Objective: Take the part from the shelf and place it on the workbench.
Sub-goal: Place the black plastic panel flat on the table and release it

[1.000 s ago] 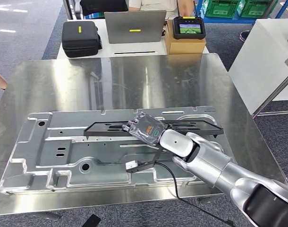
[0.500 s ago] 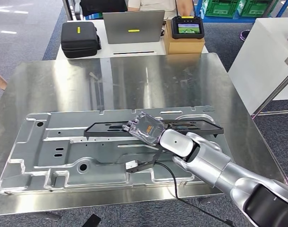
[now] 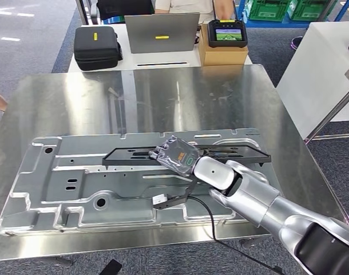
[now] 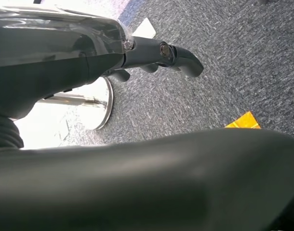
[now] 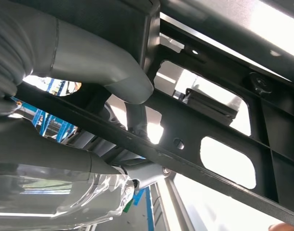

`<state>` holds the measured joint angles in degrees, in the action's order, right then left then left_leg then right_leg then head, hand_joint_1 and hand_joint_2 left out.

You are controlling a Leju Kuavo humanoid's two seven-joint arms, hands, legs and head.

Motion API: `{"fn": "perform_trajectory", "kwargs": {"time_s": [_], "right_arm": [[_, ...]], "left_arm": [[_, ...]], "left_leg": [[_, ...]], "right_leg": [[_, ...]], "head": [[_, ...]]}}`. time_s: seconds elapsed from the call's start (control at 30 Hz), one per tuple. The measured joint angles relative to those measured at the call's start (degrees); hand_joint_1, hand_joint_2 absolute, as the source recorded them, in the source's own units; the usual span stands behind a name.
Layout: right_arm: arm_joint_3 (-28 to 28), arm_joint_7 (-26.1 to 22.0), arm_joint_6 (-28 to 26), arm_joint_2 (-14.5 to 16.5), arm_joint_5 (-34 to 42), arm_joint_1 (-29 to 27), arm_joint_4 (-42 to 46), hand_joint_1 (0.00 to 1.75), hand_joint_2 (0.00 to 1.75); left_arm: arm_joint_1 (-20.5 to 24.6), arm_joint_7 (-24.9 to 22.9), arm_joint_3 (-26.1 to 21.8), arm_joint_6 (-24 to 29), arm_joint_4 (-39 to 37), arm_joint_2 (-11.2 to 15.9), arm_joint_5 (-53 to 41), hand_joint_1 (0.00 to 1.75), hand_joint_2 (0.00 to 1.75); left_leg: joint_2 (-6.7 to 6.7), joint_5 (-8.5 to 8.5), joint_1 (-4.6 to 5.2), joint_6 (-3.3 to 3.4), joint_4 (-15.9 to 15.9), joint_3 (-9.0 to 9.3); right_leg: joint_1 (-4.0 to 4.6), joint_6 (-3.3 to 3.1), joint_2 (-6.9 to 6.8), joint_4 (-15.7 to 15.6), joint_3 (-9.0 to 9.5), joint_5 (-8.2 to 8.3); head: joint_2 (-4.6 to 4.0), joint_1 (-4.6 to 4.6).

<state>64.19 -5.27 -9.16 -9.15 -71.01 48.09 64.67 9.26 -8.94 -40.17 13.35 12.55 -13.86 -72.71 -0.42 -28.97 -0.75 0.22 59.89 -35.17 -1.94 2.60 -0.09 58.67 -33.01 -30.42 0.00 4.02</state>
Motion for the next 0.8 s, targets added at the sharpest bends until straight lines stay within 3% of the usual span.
{"fn": "perform_trajectory", "kwargs": {"time_s": [0.47, 0.6, 0.73, 0.8], "right_arm": [[0.00, 0.00, -0.03, 0.03, 0.02, 0.01, -0.02, 1.75, 1.75], [0.00, 0.00, -0.02, 0.03, -0.03, 0.02, -0.02, 0.00, 0.00], [0.00, 0.00, 0.02, 0.03, -0.09, 0.02, -0.02, 0.00, 0.00], [0.00, 0.00, 0.03, 0.03, -0.09, 0.03, -0.02, 0.00, 0.00]], "left_arm": [[0.62, 1.92, 0.74, 0.01, 0.00, -0.02, -1.39, 0.00, 1.75], [0.84, 1.87, 0.96, 0.43, 0.00, -0.02, -1.63, 0.00, 1.75], [0.93, 1.87, 1.15, 0.84, 0.00, -0.03, -2.33, 0.00, 1.75], [1.00, 1.88, 1.21, 0.87, 0.00, -0.04, -2.31, 0.00, 0.87]], "left_leg": [[0.00, 0.00, 0.00, 0.00, 0.00, 0.01], [0.00, 0.00, 0.00, 0.00, 0.00, 0.01], [0.00, 0.00, 0.00, 0.00, 0.00, 0.01], [0.00, 0.00, 0.00, 0.00, 0.00, 0.01]], "right_leg": [[0.00, 0.00, 0.00, 0.00, 0.00, 0.00], [0.00, 0.00, 0.01, 0.00, 0.00, 0.00], [0.00, 0.00, 0.01, 0.00, 0.00, 0.00], [0.00, 0.00, 0.01, 0.00, 0.00, 0.00]], "head": [[0.00, 0.00], [0.00, 0.00], [0.00, 0.00], [0.00, 0.00]]}}
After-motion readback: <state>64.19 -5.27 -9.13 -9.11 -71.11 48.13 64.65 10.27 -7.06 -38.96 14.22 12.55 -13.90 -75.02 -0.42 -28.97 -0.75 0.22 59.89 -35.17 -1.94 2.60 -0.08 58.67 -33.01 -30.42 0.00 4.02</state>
